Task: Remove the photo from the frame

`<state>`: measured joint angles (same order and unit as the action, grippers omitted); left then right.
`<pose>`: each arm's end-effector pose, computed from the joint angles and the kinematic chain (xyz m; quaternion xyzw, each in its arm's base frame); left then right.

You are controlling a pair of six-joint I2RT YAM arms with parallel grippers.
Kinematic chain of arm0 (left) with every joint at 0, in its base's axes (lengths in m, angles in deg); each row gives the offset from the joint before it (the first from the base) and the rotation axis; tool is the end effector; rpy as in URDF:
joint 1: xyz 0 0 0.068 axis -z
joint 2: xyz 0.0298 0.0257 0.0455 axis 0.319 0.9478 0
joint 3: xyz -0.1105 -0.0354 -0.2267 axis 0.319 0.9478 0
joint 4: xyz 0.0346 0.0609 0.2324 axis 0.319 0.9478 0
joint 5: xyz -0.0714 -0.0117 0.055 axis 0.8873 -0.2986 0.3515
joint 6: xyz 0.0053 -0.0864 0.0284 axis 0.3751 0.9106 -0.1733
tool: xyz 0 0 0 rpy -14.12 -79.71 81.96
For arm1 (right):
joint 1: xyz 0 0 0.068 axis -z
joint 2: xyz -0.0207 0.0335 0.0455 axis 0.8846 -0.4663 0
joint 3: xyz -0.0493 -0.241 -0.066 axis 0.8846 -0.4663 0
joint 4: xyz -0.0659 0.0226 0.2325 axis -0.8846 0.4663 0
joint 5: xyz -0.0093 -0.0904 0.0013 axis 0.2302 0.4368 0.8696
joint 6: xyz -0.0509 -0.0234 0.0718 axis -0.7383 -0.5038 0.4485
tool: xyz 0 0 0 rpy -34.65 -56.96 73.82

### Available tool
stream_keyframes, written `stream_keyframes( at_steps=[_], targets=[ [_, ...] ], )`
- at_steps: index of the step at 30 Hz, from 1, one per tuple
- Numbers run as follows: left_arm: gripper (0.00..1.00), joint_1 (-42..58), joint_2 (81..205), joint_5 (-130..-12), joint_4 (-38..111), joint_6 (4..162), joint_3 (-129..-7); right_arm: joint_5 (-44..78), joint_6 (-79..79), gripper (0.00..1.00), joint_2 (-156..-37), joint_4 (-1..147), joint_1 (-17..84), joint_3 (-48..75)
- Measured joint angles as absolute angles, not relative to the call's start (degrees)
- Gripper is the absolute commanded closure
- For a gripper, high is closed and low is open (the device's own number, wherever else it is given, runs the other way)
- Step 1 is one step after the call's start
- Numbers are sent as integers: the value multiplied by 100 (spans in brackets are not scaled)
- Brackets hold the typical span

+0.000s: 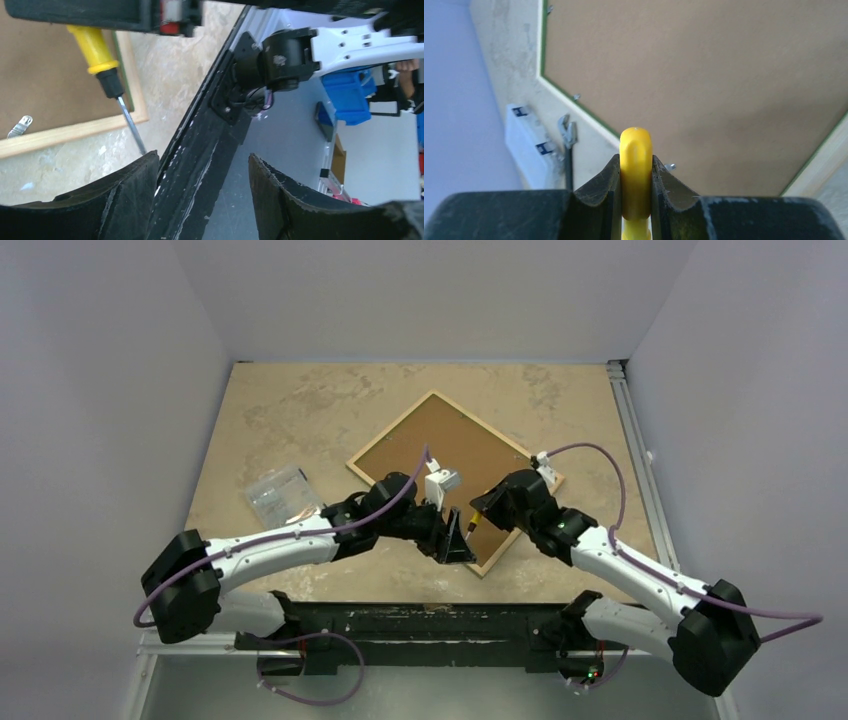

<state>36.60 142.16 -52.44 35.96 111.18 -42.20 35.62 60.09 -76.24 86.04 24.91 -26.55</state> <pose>0.1489 -0.2789 0.2337 0.2351 0.7972 -0.5158 0.2077 0.2078 0.1390 0.1905 0.2699 0.8557 0.2896 0.3332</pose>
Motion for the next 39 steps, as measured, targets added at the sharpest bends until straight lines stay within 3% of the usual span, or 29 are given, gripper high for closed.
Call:
stream_keyframes(
  at_steps=[10,19,22,23,27,31,32,34,39],
  targets=[
    [36,3874,14109,-6441,4273,10849,-4209,3575,6986,100,-6915,8643,1636,-2797],
    [70,3924,14078,-6791,4579,10777,-4244,3769,7222,100,-6985,8646,1114,-2814],
    [97,3924,14094,-6623,4555,10775,-4244,3772,7213,100,-6915,8611,1092,-2882],
    [100,3924,14094,-6551,4544,10766,-4244,3769,7176,100,-6880,8604,1086,-2888],
    [100,3865,14085,-6382,4549,10637,-4220,3713,6793,63,-6629,8617,1086,-2912],
    [100,3725,13864,-5991,4566,10359,-3958,3345,5886,8,-6131,8532,1088,-2978],
    [100,3693,13783,-5893,4621,10292,-3892,3234,5593,2,-5973,8519,1088,-2971],
    [100,3614,13609,-5642,4826,10047,-3826,3063,4992,1,-5685,8606,1101,-2897],
    [100,3583,13235,-4887,5218,9347,-3866,1708,3679,7,-5650,9022,1872,-2307]
  ],
)
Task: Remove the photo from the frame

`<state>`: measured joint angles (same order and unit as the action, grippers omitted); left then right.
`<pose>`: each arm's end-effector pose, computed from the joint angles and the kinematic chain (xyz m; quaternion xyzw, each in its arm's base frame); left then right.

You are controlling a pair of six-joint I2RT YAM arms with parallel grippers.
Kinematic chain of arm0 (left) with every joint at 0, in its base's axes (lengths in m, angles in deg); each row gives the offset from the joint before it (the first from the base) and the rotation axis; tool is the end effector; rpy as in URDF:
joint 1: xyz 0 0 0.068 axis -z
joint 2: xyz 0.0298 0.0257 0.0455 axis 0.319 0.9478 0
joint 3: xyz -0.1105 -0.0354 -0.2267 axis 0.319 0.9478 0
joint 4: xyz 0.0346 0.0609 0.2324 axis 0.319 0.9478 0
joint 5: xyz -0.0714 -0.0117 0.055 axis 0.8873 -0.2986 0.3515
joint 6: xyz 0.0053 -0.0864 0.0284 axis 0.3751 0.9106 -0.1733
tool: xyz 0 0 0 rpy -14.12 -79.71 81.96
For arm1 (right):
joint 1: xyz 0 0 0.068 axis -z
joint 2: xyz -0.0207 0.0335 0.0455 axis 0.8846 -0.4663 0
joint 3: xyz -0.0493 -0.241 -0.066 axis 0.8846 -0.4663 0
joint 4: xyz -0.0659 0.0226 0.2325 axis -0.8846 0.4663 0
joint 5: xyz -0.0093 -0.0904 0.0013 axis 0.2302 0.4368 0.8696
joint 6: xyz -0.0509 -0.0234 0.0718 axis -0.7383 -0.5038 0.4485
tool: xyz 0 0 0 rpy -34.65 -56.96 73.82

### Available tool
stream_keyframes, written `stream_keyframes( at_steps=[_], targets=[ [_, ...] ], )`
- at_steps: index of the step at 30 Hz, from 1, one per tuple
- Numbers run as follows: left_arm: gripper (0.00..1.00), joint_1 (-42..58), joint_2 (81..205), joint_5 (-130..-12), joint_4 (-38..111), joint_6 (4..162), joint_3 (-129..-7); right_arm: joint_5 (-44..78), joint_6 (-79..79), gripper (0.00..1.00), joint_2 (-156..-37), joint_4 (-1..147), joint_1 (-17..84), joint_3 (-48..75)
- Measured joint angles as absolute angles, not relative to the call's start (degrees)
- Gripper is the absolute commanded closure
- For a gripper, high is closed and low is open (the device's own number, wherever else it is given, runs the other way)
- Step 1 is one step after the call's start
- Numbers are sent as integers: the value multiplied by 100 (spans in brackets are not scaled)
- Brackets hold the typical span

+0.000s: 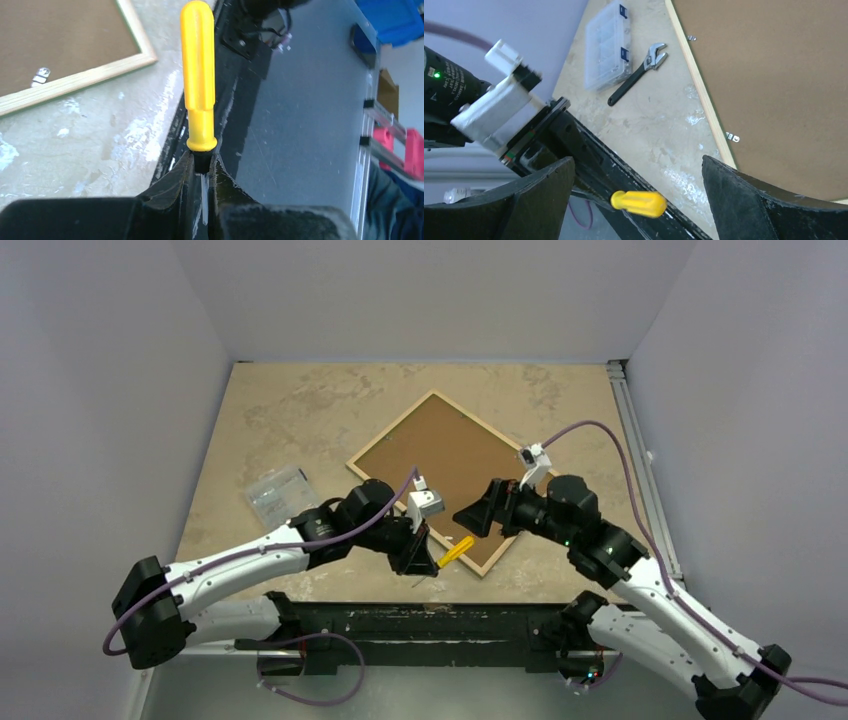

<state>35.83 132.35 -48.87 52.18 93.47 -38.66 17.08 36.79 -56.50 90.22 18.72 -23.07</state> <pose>0.1201 -0.2391 0.2236 0.3563 0.7887 -0.4574 0.2046 0.1429 0.1506 0.2753 -0.0367 0.8143 0.4371 0.3801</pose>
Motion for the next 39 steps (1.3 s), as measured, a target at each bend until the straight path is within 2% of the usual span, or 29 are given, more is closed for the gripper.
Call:
stream_keyframes(
  at_steps=[5,12,15,24,28,33,36,37,39],
  targets=[
    [100,3583,13150,-4348,5567,8936,-4012,41,2863,10,-6371,9116,2845,-1953],
    [100,3579,13150,-4022,6063,8528,-4248,-2016,2409,16,-7029,9026,2860,-2056],
    [100,3553,13150,-3963,6238,8377,-4318,-2558,2461,23,-7079,8705,2760,-2318],
    [100,3498,13152,-3830,6389,8233,-4342,-2958,2582,41,-7407,8265,2390,-2510],
    [100,3498,13156,-3792,6391,8204,-4342,-3057,2603,54,-7573,8069,2355,-2510],
    [100,3496,13161,-3775,6396,8150,-4342,-3196,2597,55,-7763,8021,2244,-2510],
    [100,3496,13167,-3775,6398,8147,-4342,-3245,2573,68,-7766,7994,2209,-2510],
    [100,3496,13167,-3775,6398,8147,-4342,-3277,2566,76,-7768,7975,2207,-2510],
    [100,3487,13167,-3775,6398,8147,-4342,-3343,2544,100,-7772,7913,2187,-2510]
  ],
)
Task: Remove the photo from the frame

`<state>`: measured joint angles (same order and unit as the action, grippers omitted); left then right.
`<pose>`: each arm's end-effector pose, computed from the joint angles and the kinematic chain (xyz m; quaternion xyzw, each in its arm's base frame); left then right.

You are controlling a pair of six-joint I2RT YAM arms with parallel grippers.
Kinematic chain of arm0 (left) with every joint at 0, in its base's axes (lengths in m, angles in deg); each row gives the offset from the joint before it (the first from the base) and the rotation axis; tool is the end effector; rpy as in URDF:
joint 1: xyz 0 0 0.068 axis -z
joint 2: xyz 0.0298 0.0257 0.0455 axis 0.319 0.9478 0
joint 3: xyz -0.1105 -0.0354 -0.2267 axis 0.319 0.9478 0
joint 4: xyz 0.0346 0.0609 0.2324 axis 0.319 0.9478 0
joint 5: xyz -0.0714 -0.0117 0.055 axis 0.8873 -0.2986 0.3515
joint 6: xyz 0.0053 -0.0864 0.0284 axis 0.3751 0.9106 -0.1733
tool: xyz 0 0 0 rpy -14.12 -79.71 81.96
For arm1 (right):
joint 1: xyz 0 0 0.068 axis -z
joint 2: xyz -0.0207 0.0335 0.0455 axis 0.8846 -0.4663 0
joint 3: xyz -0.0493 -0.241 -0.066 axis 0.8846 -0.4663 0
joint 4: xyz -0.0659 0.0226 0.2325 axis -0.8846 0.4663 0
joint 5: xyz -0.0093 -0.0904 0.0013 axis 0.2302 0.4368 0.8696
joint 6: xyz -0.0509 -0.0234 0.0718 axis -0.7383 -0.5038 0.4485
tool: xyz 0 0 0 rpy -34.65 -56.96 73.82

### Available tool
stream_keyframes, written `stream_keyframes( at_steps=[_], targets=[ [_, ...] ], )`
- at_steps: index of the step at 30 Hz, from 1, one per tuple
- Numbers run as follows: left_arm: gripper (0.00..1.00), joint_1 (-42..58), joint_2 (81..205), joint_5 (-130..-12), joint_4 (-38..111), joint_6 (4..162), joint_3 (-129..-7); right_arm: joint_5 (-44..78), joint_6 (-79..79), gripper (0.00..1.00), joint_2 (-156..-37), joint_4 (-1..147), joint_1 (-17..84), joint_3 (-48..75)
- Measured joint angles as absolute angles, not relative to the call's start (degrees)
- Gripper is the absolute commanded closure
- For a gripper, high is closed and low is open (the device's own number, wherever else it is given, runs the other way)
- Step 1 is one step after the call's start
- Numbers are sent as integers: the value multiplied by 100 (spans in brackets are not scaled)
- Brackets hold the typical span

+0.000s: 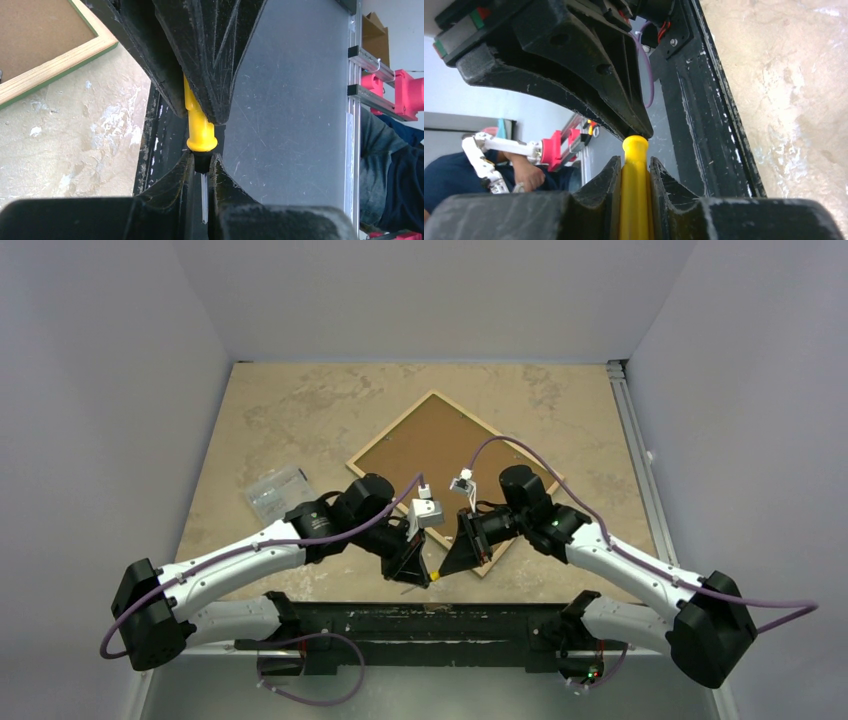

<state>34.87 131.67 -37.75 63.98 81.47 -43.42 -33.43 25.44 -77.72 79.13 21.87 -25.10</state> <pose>0.1031 -0.2303 0.2380 0.4519 0.7378 -0.4766 0.1559 0.1335 0.2044 0.2279 -0.2896 0.7444 0.5945 0.0923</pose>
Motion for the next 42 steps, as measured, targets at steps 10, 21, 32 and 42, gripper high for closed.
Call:
stream_keyframes(
  at_steps=[10,21,32,42],
  targets=[
    [52,3164,13204,-3747,6326,8482,-4344,-2720,2404,100,-7206,8034,2122,-2604],
    [46,1636,13399,-5548,6531,11050,-4598,1129,2804,100,-6174,9288,2102,-2602],
    [39,1444,15949,-6444,6590,13623,-5227,2897,2925,100,-6502,9524,2095,-2609],
    [54,1592,16669,-7123,6549,14604,-5472,2969,2903,100,-5879,9478,2095,-3146]
  ],
)
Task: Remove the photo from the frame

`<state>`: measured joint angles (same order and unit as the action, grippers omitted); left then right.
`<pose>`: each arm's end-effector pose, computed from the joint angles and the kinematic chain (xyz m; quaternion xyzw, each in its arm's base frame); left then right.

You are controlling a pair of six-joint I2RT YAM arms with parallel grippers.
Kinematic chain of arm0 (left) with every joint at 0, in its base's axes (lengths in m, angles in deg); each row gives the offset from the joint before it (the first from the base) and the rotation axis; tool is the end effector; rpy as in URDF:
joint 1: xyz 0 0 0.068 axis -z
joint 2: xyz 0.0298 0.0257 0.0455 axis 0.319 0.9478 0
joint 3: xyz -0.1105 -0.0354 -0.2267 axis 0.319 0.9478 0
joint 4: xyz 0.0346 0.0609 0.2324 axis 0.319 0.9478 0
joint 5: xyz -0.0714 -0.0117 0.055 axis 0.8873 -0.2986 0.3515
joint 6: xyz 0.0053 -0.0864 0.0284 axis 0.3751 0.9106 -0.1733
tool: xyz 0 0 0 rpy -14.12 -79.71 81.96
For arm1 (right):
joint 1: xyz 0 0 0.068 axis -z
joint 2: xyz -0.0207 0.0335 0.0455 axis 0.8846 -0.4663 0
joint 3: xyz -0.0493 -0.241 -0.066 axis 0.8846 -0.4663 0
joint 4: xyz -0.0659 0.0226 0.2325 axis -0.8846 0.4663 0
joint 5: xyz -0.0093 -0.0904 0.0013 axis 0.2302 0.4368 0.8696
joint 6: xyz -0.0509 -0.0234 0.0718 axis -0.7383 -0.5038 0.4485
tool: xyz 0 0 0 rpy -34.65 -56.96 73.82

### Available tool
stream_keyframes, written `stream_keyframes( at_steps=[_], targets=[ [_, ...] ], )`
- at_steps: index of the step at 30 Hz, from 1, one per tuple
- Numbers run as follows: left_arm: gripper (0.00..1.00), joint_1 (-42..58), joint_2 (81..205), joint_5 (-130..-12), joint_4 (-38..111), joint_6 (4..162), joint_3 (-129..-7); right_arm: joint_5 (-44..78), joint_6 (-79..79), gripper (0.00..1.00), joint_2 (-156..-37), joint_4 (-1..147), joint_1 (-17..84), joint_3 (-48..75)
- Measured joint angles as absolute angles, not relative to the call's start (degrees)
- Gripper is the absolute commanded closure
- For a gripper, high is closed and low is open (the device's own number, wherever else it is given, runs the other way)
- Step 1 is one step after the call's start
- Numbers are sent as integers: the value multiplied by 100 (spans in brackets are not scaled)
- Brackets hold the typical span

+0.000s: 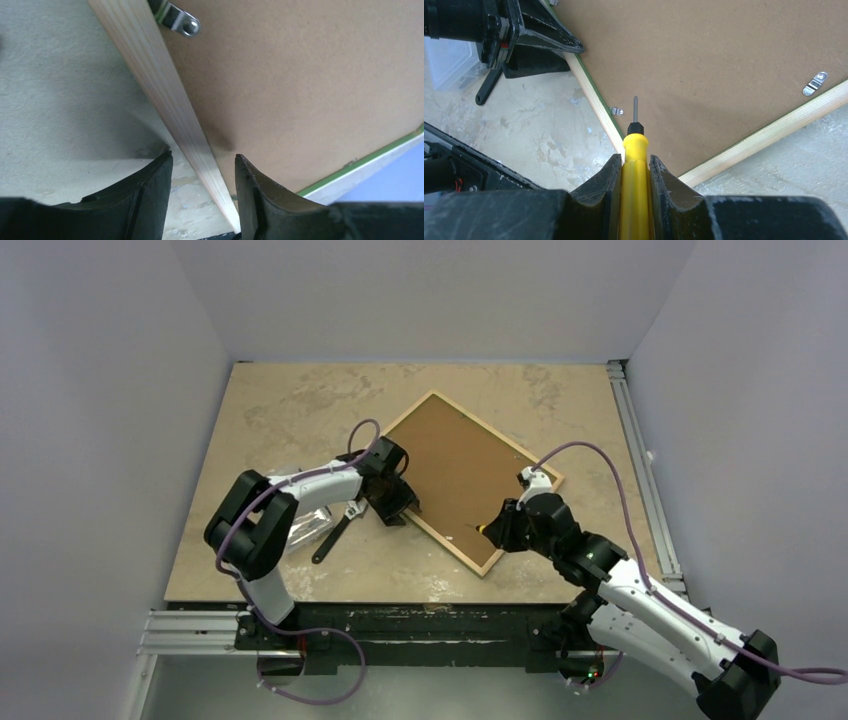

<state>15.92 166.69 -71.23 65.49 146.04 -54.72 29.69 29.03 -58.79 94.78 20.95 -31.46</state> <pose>0.2655 -0.1966 0.1140 -0.3201 0.9235 -0.2029 0.0599 0.1560 0.1276 0.2028 -0.0206 0.8846 0.2597 0.3867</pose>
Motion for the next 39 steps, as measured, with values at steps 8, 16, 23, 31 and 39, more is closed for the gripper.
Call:
stream_keyframes(
  at_steps=[8,16,23,31,39],
  targets=[
    [75,1680,16920,-7696,6791,14903,-5776,2819,2977,100,-5639,9408,2069,-3579],
    [100,1671,17250,-8044,7202,14388,-6336,2803,3062,100,-5532,9306,1831,-3780],
    [100,1588,17342,-8055,6846,13341,-6430,2967,3097,100,-5541,9057,1453,-3946],
    [100,1409,17333,-7950,6153,12289,-6294,3616,3150,100,-5608,8396,887,-4226],
    [80,1339,17335,-7808,6092,12165,-6281,4576,3187,100,-6365,7656,-53,-4226]
  ],
)
